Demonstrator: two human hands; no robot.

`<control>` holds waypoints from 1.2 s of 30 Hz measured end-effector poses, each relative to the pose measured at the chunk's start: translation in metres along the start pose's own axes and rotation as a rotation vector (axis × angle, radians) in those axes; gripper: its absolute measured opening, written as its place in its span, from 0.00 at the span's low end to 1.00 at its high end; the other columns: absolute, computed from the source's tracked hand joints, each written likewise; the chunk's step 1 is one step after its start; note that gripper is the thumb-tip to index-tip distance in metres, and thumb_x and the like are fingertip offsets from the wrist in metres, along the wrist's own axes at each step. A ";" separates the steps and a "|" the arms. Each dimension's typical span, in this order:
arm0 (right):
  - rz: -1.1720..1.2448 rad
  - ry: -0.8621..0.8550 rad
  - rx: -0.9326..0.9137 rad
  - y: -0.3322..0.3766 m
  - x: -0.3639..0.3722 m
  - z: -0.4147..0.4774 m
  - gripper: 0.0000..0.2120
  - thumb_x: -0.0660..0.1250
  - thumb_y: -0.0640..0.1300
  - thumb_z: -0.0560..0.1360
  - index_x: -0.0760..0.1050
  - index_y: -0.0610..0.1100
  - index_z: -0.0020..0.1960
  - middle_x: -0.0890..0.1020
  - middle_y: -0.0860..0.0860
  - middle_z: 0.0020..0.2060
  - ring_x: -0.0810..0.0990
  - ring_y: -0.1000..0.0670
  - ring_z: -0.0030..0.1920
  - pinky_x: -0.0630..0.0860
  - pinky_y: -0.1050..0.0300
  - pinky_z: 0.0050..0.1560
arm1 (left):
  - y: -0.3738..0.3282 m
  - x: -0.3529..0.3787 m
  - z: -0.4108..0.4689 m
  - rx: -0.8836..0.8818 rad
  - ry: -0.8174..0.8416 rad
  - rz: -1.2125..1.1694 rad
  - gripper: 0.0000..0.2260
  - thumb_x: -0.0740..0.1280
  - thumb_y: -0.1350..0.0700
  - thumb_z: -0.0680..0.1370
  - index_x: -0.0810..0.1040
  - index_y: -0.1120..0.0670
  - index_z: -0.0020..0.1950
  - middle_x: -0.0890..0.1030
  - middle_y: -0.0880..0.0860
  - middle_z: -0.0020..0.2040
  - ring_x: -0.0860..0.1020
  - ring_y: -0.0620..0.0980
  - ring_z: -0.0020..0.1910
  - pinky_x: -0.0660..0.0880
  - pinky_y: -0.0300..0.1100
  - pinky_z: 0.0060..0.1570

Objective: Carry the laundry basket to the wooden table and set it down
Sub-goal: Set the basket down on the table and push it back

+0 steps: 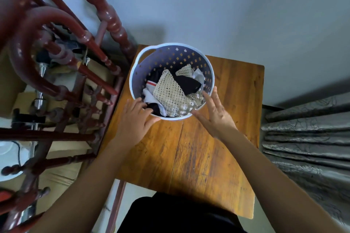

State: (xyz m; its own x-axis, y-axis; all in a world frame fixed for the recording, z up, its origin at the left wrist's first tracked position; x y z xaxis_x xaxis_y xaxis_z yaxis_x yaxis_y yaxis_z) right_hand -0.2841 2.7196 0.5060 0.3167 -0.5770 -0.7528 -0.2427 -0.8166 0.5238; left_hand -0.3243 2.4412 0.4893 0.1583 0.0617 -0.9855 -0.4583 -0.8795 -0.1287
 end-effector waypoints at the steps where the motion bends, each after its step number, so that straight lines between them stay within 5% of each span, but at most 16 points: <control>1: -0.004 -0.005 0.008 0.008 -0.002 0.009 0.40 0.55 0.71 0.79 0.47 0.57 0.85 0.37 0.53 0.85 0.64 0.43 0.80 0.76 0.44 0.64 | 0.009 -0.001 0.006 0.001 0.010 0.002 0.29 0.56 0.37 0.81 0.85 0.59 0.55 0.84 0.60 0.55 0.76 0.64 0.66 0.67 0.60 0.69; 7: -0.010 -0.032 0.045 0.046 0.000 0.067 0.39 0.57 0.72 0.77 0.52 0.59 0.83 0.40 0.54 0.85 0.72 0.44 0.76 0.80 0.46 0.57 | 0.057 -0.014 0.044 -0.053 0.084 -0.001 0.29 0.57 0.39 0.80 0.84 0.62 0.56 0.83 0.63 0.56 0.74 0.64 0.68 0.72 0.60 0.64; 15: -0.022 -0.065 0.072 0.093 0.009 0.128 0.39 0.59 0.73 0.76 0.57 0.59 0.82 0.44 0.53 0.85 0.67 0.44 0.79 0.78 0.43 0.63 | 0.133 -0.024 0.094 0.035 0.111 0.001 0.30 0.56 0.40 0.81 0.84 0.65 0.54 0.83 0.66 0.52 0.76 0.68 0.64 0.70 0.62 0.68; 20: -0.073 -0.057 0.109 0.117 0.009 0.156 0.41 0.58 0.74 0.76 0.55 0.57 0.83 0.45 0.51 0.85 0.66 0.42 0.79 0.79 0.44 0.61 | 0.156 -0.033 0.117 -0.125 0.173 -0.088 0.22 0.62 0.46 0.82 0.78 0.61 0.68 0.69 0.65 0.76 0.56 0.64 0.80 0.55 0.59 0.76; 25: 0.023 -0.054 0.013 0.096 0.011 0.143 0.33 0.52 0.70 0.81 0.55 0.60 0.83 0.47 0.55 0.85 0.72 0.42 0.76 0.78 0.45 0.61 | 0.100 -0.032 0.086 -0.185 0.043 -0.216 0.18 0.61 0.52 0.83 0.75 0.53 0.72 0.64 0.61 0.80 0.54 0.61 0.81 0.55 0.60 0.76; 28: 0.012 -0.085 -0.043 0.079 -0.003 0.143 0.29 0.49 0.65 0.83 0.55 0.61 0.83 0.48 0.55 0.85 0.69 0.41 0.78 0.76 0.42 0.64 | 0.064 -0.024 0.082 -0.158 0.016 -0.194 0.22 0.62 0.45 0.82 0.76 0.55 0.73 0.72 0.60 0.75 0.62 0.61 0.78 0.57 0.58 0.75; 31: -0.098 -0.077 -0.095 0.071 -0.010 0.152 0.28 0.51 0.64 0.84 0.56 0.60 0.82 0.45 0.54 0.85 0.73 0.40 0.75 0.81 0.46 0.54 | 0.058 -0.016 0.091 -0.214 -0.048 -0.222 0.20 0.65 0.44 0.80 0.83 0.59 0.62 0.83 0.61 0.61 0.73 0.65 0.70 0.67 0.59 0.70; 36: -0.176 -0.062 -0.142 0.078 -0.002 0.154 0.24 0.53 0.64 0.83 0.63 0.60 0.78 0.45 0.54 0.85 0.71 0.42 0.77 0.82 0.45 0.59 | 0.077 -0.014 0.093 -0.194 -0.120 -0.259 0.17 0.66 0.48 0.79 0.86 0.61 0.51 0.86 0.60 0.50 0.78 0.67 0.63 0.71 0.59 0.64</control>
State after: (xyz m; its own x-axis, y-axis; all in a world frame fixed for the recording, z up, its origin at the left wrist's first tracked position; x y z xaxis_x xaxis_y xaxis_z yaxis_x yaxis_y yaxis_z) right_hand -0.4447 2.6596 0.4868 0.2846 -0.4270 -0.8583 -0.0561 -0.9012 0.4297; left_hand -0.4434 2.4170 0.4827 0.1381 0.3400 -0.9302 -0.2395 -0.8999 -0.3645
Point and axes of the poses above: each hand's wrist, its own z-axis towards the middle knuckle, its own x-axis out of the palm, y = z × x, the point moved 3 cm from there along z, towards the middle knuckle
